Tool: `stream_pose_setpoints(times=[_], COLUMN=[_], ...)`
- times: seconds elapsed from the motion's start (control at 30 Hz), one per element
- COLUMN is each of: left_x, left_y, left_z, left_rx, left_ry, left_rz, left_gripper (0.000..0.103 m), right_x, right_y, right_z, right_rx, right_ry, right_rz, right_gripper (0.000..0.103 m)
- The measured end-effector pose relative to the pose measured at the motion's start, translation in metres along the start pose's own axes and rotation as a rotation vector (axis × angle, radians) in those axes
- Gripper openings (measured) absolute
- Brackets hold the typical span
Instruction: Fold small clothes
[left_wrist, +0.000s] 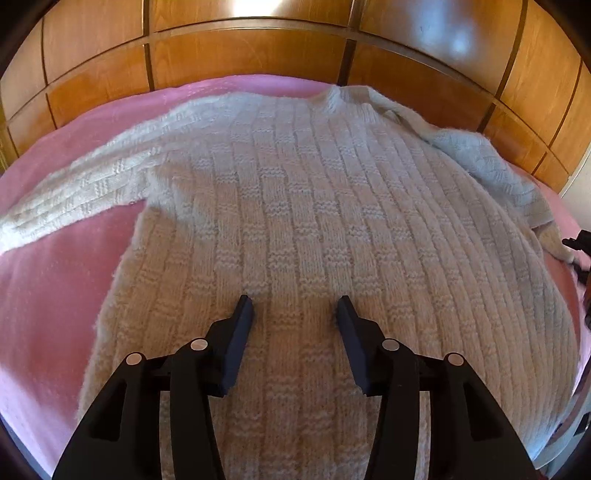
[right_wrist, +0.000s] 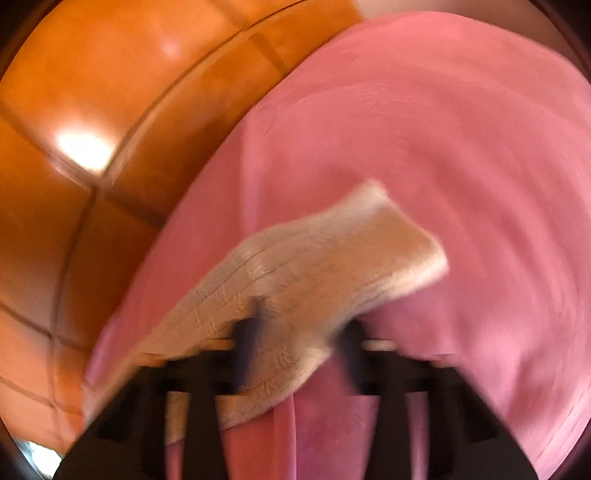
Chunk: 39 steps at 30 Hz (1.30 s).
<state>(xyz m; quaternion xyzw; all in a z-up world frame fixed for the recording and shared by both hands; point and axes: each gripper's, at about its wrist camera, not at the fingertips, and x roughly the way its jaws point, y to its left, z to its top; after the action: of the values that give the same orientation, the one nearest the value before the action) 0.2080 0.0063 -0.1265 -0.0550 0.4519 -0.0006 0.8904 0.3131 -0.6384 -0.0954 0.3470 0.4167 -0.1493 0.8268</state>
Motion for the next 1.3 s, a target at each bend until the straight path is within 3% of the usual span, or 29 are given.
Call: stream_pose_setpoints(times=[0.1, 0.17, 0.23, 0.37, 0.4, 0.5, 0.6, 0.67, 0.77, 0.9, 1.0, 1.07, 1.17, 1.2, 1.23, 1.3], left_x=[0.0, 0.001, 0.001, 0.001, 0.001, 0.001, 0.001, 0.001, 0.0, -0.006, -0.025, -0.039, -0.06, -0.068, -0.073, -0.08], left_y=[0.0, 0.0, 0.0, -0.002, -0.001, -0.001, -0.002, -0.002, -0.001, 0.005, 0.024, 0.04, 0.07, 0.085, 0.097, 0.115], left_z=[0.0, 0.001, 0.001, -0.001, -0.001, -0.001, -0.003, -0.004, -0.004, -0.002, -0.004, -0.01, -0.024, -0.031, -0.037, -0.049], left_rx=[0.003, -0.006, -0.011, -0.005, -0.007, -0.005, 0.007, 0.005, 0.002, -0.015, -0.061, -0.081, -0.107, -0.121, -0.139, -0.17], left_ry=[-0.003, 0.0, 0.0, -0.011, -0.012, -0.014, -0.024, -0.031, -0.037, -0.024, -0.032, -0.048, -0.059, -0.055, -0.051, -0.031], left_rz=[0.002, 0.002, 0.004, 0.014, 0.016, 0.015, 0.018, 0.017, 0.011, -0.008, -0.016, -0.009, 0.002, 0.008, 0.01, -0.018], left_gripper=[0.047, 0.047, 0.048, 0.048, 0.048, 0.048, 0.049, 0.049, 0.049, 0.049, 0.049, 0.049, 0.051, 0.062, 0.065, 0.065], right_x=[-0.025, -0.042, -0.045, -0.025, -0.018, -0.01, -0.026, -0.043, -0.057, -0.057, -0.051, -0.056, -0.079, -0.086, -0.091, -0.098], right_y=[0.017, 0.014, 0.001, -0.026, -0.03, -0.031, -0.032, -0.029, -0.003, 0.037, 0.054, 0.06, 0.059, 0.058, 0.056, 0.049], right_z=[0.014, 0.032, 0.046, 0.054, 0.048, 0.041, 0.027, 0.011, -0.031, -0.114, -0.166, -0.197, -0.236, -0.246, -0.255, -0.272], right_rx=[-0.14, -0.143, -0.121, -0.041, -0.029, -0.002, -0.019, -0.061, -0.175, -0.251, -0.291, -0.329, -0.348, -0.359, -0.376, -0.374], right_ry=[-0.106, -0.192, -0.243, -0.187, -0.161, -0.149, -0.136, -0.112, 0.008, 0.292, 0.431, 0.47, 0.534, 0.547, 0.551, 0.584], right_rz=[-0.033, -0.071, -0.177, -0.197, -0.191, -0.157, -0.119, -0.048, 0.145, 0.432, 0.49, 0.512, 0.58, 0.584, 0.579, 0.575], right_gripper=[0.008, 0.007, 0.007, 0.007, 0.013, 0.059, 0.062, 0.062, 0.063, 0.069, 0.07, 0.067, 0.05, 0.047, 0.041, 0.035])
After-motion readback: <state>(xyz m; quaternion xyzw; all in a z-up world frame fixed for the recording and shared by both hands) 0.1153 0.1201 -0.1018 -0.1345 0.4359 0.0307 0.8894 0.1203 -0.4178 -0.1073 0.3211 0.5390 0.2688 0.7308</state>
